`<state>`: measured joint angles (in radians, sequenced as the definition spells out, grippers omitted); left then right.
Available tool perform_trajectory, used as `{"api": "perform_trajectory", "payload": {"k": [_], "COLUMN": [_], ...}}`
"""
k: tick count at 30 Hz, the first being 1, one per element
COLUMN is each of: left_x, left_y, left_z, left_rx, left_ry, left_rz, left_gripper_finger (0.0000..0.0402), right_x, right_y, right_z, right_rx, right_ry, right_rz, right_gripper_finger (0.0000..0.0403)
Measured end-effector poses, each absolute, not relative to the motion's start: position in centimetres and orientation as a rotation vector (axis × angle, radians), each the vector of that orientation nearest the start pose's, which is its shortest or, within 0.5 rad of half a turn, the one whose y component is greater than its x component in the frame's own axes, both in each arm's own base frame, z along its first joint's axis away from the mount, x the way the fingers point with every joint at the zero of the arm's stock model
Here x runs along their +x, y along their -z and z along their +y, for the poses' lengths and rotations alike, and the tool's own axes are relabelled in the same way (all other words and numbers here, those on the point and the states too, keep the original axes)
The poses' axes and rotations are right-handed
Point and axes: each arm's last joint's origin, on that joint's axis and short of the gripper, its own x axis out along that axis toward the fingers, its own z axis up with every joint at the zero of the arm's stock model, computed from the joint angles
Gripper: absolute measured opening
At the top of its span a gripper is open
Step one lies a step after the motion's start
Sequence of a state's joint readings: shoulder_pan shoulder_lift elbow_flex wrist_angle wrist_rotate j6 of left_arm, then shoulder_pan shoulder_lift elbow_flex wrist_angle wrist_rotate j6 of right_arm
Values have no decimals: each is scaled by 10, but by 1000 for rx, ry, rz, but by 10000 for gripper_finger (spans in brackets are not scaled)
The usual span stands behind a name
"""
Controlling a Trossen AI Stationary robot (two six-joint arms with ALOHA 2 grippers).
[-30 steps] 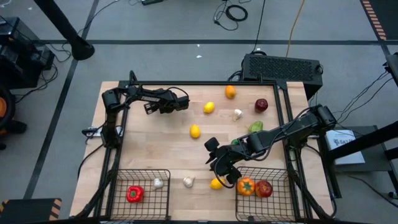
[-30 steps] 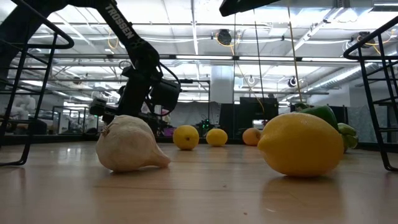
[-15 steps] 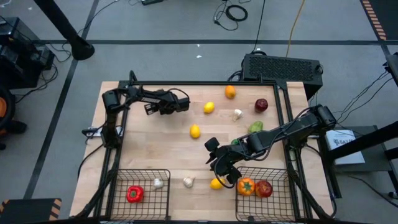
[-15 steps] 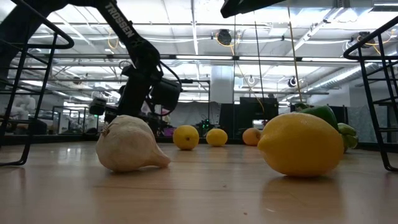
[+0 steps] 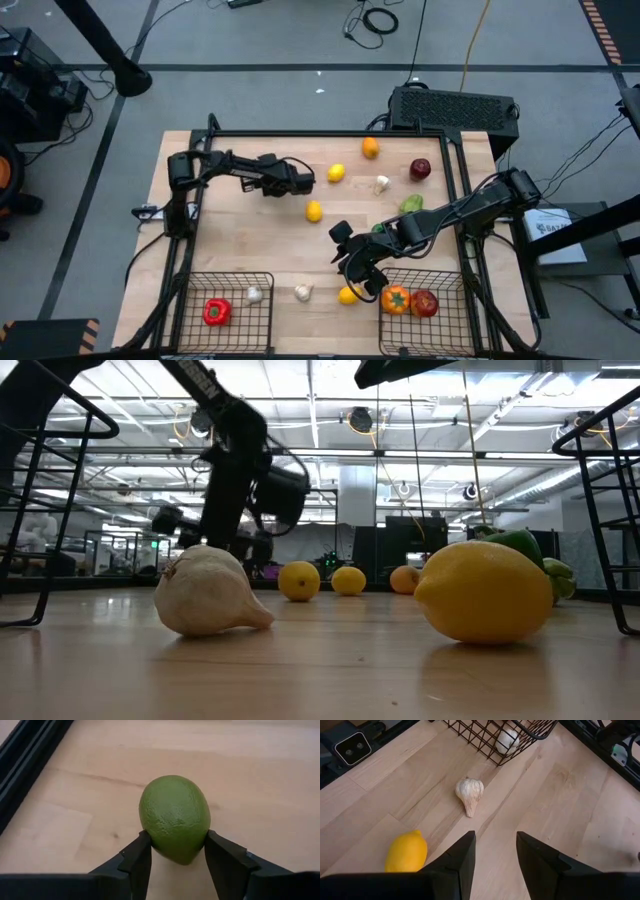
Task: Sort produce into baskets
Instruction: Put the green lime into the right black wire basket
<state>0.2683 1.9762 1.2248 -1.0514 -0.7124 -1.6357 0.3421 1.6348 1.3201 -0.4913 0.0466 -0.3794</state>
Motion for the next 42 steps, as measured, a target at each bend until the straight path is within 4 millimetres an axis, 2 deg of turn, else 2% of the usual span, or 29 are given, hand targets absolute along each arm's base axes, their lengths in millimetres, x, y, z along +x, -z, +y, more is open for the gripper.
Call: {"api": "perform_trajectory", "payload": {"k": [11, 15, 19, 22, 27, 32, 42], "left_x": [341, 351, 354, 352, 350, 358, 392], "left_y": [-183, -214, -249, -272, -300, -317, -335], "left_z": [50, 26, 2, -14, -43, -71, -126], "left_rx": [-567, -534, -489, -428, -330, -245, -241], "left_ry": [-1650, -1495, -1328, -1231, -1034, -764, -201], "left_rz": [819, 821, 816, 787, 759, 726, 504], "left_gripper_finger": [173, 173, 173, 173, 172, 172, 172], "right_x": [333, 325, 304, 287, 254, 225, 179], "right_y": [-277, -275, -285, -302, -326, -332, -327], "right_z": [117, 118, 124, 133, 144, 154, 180], "right_rx": [-499, -471, -416, -351, -311, -273, -286], "right_ry": [-419, -416, -418, -411, -233, -108, 34], "right_rz": [765, 845, 906, 871, 805, 828, 834], "right_gripper_finger": [134, 134, 134, 134, 134, 134, 134]}}
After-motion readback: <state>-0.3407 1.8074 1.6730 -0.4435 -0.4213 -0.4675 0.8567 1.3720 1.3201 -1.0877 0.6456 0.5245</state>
